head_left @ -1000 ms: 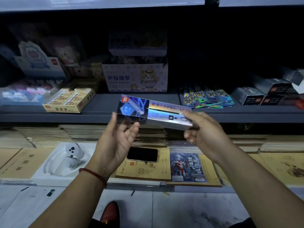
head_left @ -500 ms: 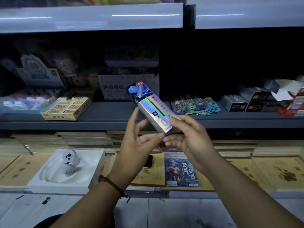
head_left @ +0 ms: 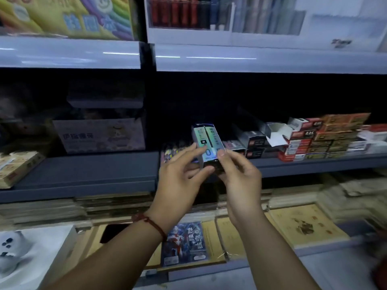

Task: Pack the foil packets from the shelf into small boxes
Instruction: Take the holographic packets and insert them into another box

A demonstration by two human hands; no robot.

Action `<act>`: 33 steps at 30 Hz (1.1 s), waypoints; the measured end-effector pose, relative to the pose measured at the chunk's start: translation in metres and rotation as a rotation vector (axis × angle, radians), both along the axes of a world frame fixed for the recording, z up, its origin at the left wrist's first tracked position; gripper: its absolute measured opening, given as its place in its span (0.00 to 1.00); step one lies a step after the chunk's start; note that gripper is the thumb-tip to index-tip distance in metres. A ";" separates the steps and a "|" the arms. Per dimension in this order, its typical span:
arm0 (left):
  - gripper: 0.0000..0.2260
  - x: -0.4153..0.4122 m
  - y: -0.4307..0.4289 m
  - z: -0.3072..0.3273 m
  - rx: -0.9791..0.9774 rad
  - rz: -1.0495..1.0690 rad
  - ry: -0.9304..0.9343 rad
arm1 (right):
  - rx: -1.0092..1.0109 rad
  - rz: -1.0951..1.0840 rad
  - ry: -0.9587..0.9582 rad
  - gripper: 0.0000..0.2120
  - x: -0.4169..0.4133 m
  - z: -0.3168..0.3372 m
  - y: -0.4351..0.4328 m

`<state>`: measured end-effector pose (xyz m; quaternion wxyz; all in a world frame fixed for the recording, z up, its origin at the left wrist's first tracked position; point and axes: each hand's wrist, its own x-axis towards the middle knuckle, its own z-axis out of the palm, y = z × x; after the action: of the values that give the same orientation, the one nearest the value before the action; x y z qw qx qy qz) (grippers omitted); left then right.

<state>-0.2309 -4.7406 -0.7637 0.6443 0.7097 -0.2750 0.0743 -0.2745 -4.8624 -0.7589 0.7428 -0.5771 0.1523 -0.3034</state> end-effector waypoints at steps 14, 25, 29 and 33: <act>0.16 0.077 -0.112 -0.009 0.173 0.152 -0.143 | -0.024 -0.189 0.056 0.16 0.056 -0.019 -0.086; 0.19 0.105 -0.109 -0.015 0.338 0.184 -0.262 | -0.233 -0.250 0.102 0.14 0.077 -0.039 -0.093; 0.26 0.103 -0.105 -0.013 0.466 0.154 -0.290 | -0.340 -0.230 0.128 0.14 0.075 -0.039 -0.086; 0.33 0.100 -0.110 -0.013 0.540 0.143 -0.139 | -0.419 -0.245 0.185 0.17 0.071 -0.042 -0.083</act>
<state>-0.1309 -4.8509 -0.7768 0.4046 0.8664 -0.2775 0.0924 -0.2037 -4.9450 -0.8006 0.5479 -0.7208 0.2221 -0.3618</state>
